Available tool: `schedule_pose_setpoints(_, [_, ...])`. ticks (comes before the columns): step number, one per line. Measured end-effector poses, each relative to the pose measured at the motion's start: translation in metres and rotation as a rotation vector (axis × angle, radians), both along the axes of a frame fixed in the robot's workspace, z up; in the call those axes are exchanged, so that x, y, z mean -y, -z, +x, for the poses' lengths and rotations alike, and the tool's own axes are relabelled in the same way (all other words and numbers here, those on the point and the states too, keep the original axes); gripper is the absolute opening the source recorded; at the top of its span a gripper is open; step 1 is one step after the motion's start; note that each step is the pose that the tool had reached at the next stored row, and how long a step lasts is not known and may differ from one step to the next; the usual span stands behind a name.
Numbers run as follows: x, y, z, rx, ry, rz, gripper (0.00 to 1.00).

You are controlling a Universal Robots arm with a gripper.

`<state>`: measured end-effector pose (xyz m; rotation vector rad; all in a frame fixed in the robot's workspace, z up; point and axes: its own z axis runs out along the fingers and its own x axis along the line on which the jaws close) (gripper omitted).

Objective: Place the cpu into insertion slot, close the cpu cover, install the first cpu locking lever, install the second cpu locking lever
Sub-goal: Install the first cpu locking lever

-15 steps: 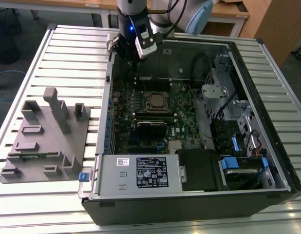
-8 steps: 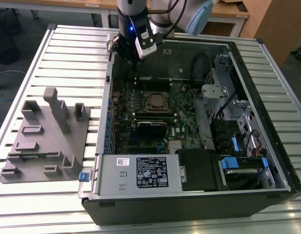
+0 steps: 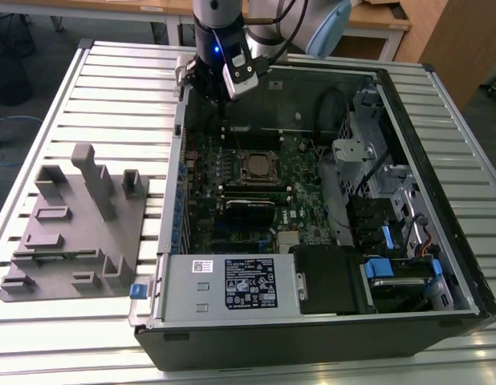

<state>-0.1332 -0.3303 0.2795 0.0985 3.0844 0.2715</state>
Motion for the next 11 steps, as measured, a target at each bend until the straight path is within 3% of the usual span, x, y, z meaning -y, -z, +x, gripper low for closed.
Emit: schedule_pose_setpoints(11, [0.0,0.0023,0.0001,-0.0003,0.0,0.0036,0.1])
